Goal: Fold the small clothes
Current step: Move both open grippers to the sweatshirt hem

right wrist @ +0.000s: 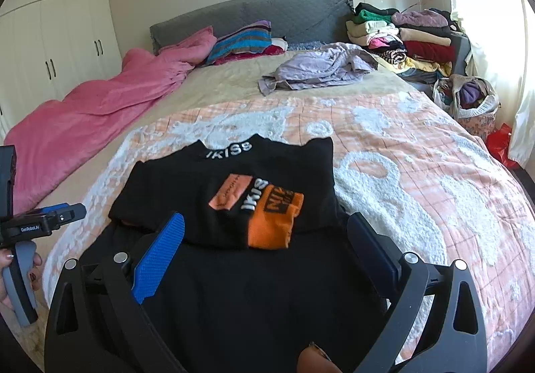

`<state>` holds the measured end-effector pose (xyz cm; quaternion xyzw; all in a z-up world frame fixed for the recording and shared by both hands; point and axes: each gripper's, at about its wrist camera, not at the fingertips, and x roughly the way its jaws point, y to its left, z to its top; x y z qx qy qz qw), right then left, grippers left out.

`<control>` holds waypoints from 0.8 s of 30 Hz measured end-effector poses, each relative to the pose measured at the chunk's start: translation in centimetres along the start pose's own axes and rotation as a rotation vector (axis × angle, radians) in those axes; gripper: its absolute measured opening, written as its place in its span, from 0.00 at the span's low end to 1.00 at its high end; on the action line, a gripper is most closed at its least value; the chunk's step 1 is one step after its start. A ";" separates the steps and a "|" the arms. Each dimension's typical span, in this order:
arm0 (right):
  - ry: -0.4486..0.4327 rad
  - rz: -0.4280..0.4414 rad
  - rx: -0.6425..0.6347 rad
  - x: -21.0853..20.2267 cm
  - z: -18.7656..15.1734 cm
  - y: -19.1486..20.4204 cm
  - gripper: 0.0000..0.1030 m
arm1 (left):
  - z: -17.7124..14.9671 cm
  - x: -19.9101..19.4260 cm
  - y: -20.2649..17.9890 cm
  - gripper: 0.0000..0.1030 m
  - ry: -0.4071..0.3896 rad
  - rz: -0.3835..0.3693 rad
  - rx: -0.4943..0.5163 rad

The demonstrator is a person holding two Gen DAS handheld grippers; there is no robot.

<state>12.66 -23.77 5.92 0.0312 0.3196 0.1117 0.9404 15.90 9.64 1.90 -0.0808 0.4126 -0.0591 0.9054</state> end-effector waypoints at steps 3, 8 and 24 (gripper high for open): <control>0.014 -0.008 0.002 -0.2 -0.6 -0.5 0.95 | -0.7 -0.1 0.5 0.91 0.013 0.015 -0.007; 0.037 -0.025 0.013 -0.6 -1.9 -1.3 0.95 | -1.7 -0.3 1.7 0.91 0.026 0.028 -0.039; 0.109 -0.059 0.013 -1.3 -4.7 -2.7 0.95 | -6.4 -0.7 4.0 0.91 0.098 0.066 -0.048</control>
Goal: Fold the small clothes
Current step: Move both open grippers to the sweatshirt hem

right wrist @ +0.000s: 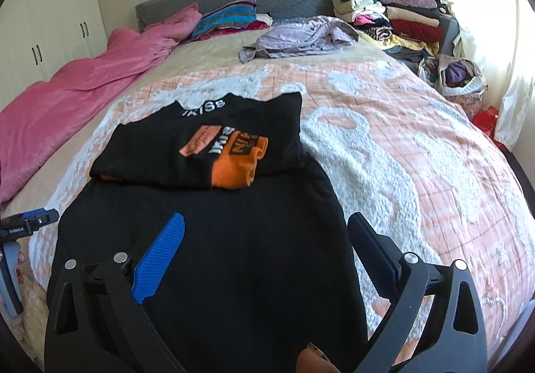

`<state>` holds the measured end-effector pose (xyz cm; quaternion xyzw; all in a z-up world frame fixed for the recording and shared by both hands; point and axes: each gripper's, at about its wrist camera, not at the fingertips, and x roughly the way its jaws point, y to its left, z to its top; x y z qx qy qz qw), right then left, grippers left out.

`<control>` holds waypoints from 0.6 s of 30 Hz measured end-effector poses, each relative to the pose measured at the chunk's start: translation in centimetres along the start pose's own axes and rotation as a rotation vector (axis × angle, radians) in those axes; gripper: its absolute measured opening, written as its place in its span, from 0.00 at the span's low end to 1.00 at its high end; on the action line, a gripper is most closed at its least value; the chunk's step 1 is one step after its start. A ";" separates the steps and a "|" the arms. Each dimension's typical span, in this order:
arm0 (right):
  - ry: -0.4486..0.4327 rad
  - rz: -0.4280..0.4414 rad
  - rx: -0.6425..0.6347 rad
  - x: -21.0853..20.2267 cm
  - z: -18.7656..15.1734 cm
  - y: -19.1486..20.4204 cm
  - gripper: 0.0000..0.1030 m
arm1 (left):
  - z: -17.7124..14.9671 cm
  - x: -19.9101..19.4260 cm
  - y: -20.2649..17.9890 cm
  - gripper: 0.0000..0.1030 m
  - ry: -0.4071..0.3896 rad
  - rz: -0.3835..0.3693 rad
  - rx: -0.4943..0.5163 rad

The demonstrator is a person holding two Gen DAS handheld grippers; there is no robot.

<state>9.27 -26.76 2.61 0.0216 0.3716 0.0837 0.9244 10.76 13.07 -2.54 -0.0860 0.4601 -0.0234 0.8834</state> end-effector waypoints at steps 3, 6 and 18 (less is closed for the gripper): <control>0.016 -0.007 0.003 -0.1 -0.7 -0.2 0.95 | -0.9 0.0 0.1 0.91 0.012 -0.005 0.008; 0.032 -0.012 0.005 -0.2 -1.2 -0.4 0.95 | -1.9 -0.1 0.2 0.91 0.022 -0.010 0.014; 0.085 -0.042 -0.001 -1.0 -3.4 -1.4 0.95 | -5.2 -0.5 1.2 0.88 0.057 -0.037 0.003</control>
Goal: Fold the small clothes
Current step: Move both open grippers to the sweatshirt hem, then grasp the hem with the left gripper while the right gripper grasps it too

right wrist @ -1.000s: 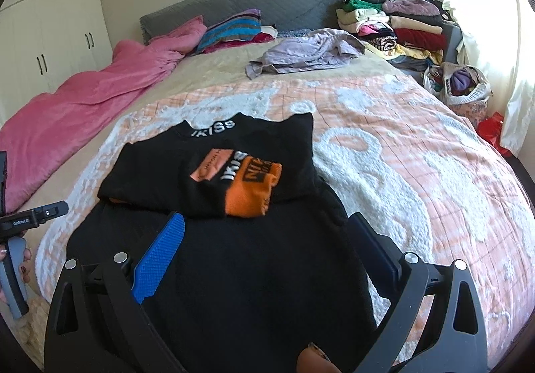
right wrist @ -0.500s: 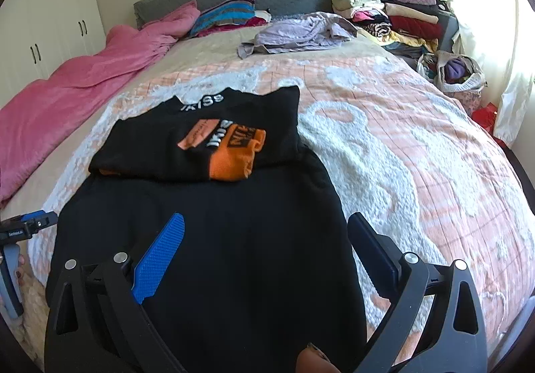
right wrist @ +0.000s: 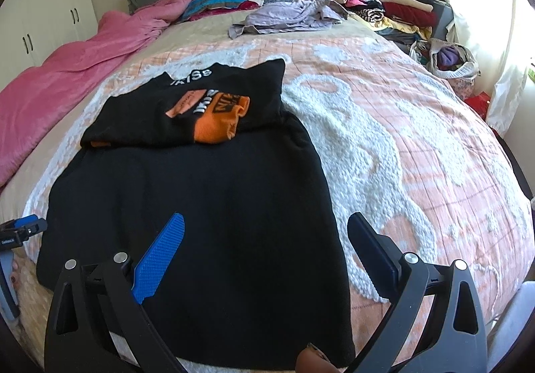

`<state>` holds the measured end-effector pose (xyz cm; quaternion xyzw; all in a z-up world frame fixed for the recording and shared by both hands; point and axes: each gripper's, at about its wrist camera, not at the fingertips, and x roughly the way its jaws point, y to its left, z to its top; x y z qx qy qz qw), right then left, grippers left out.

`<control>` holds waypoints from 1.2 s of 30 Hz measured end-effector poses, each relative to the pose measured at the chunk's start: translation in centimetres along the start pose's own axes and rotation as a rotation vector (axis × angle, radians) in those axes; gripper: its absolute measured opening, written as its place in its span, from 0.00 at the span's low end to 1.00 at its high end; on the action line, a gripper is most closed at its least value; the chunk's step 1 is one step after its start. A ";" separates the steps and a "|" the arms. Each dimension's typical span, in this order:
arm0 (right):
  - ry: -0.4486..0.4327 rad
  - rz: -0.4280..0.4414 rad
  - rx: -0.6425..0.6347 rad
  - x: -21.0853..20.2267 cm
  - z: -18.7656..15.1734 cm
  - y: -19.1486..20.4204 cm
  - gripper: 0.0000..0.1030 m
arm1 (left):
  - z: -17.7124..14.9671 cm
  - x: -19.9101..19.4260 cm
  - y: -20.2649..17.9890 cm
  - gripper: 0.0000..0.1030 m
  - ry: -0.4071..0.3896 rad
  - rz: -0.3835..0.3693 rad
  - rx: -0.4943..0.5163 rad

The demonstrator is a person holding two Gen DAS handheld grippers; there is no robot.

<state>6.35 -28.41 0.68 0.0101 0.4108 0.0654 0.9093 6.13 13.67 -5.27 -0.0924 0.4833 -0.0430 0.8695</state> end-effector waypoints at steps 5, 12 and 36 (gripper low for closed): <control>0.015 0.000 0.006 -0.2 -1.0 -0.5 0.95 | -0.8 -0.7 0.1 0.69 -0.002 -0.024 -0.011; 0.022 0.005 0.005 -0.7 -2.1 -0.9 0.95 | -1.9 -1.1 -0.5 0.44 0.030 -0.056 0.006; 0.173 0.089 0.035 0.0 -6.6 -3.4 0.76 | -5.2 -0.9 -2.6 0.38 0.114 -0.103 0.035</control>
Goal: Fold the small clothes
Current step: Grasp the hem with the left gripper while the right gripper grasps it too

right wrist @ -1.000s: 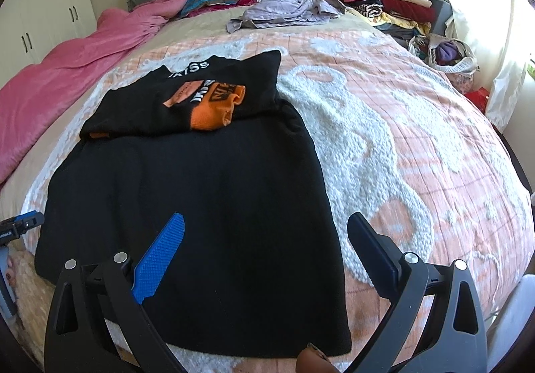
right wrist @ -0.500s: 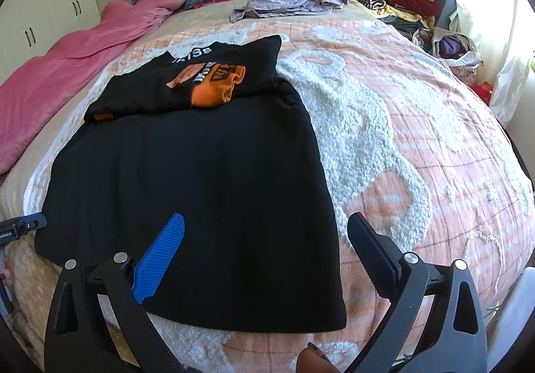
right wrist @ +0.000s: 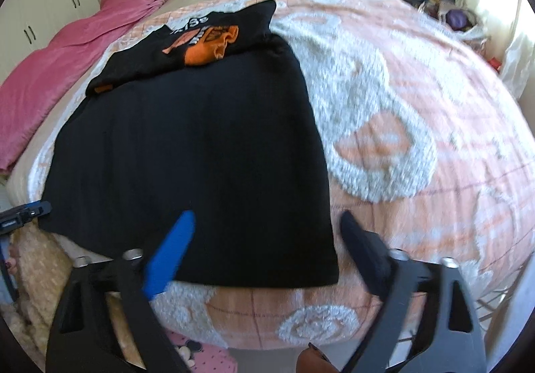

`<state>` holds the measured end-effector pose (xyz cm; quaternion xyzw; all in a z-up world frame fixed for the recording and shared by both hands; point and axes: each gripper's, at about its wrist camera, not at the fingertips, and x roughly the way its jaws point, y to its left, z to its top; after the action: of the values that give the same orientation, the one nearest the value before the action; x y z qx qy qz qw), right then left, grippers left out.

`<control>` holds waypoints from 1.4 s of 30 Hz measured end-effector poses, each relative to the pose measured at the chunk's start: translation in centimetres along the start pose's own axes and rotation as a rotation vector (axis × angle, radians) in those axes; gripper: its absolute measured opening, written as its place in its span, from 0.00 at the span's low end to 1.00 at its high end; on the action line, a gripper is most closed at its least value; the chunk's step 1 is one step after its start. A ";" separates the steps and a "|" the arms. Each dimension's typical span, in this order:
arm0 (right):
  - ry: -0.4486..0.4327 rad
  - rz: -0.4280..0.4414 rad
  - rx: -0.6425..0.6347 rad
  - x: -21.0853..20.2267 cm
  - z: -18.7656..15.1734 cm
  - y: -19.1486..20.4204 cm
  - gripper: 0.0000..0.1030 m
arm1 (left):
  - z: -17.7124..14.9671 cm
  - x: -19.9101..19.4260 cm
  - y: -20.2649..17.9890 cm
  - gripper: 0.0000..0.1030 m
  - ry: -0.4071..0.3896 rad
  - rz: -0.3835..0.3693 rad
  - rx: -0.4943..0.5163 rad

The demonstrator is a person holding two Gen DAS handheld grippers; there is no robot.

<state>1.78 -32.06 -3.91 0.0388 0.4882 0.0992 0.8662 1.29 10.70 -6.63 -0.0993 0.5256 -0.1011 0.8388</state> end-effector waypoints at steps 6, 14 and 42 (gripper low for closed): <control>0.010 0.040 0.012 0.6 -0.9 -1.5 0.66 | -0.1 0.1 -0.1 0.38 0.001 0.017 0.002; -0.019 0.058 -0.055 0.0 -1.5 -1.1 0.24 | -0.2 0.5 -0.1 0.38 -0.003 0.021 -0.009; -0.305 0.146 0.053 -6.7 2.0 -0.1 0.08 | 2.6 -5.9 0.3 0.03 -0.184 -0.059 -0.038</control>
<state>0.13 -33.48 2.78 0.1113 0.3491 0.1419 0.9196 1.18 12.76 -0.51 -0.1393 0.4450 -0.1061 0.8783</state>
